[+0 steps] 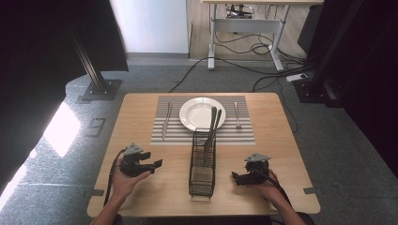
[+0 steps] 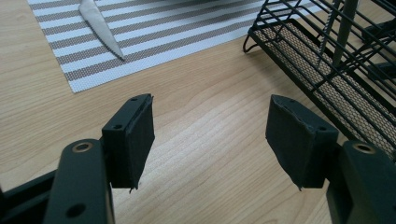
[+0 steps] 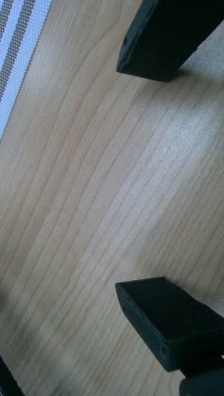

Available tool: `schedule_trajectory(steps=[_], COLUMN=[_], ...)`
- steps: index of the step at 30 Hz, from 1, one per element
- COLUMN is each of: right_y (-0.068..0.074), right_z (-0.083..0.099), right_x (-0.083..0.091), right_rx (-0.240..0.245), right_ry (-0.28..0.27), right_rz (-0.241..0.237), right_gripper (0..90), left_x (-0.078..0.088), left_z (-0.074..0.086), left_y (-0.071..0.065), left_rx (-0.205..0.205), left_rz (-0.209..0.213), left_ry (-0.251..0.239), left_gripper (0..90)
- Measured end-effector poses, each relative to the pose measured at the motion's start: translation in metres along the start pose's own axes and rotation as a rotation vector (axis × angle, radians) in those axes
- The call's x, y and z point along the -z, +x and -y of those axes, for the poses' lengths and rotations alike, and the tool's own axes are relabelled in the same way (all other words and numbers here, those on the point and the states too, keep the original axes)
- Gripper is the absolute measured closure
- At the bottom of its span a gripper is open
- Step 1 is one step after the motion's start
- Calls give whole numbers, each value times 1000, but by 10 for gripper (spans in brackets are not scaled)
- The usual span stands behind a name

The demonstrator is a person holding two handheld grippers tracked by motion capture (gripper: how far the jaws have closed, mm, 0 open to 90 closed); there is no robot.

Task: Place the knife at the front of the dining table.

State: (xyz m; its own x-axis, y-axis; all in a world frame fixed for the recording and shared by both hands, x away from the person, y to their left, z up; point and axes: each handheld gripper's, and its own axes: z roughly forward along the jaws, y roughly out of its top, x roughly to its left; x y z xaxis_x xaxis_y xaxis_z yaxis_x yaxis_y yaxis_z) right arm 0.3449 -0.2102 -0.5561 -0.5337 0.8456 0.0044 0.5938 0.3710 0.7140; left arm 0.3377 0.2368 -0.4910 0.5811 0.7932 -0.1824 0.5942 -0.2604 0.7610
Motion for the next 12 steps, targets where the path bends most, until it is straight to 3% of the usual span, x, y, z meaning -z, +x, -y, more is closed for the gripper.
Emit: schedule_trajectory(steps=[12], right_y=[0], right_z=[0], right_x=[0], right_rx=[0], right_ry=[0], right_rz=[0], right_gripper=[0], left_x=[1], left_z=[1], left_y=[3], left_rx=[-6], left_rz=[-7], left_ry=[2], left_gripper=[327])
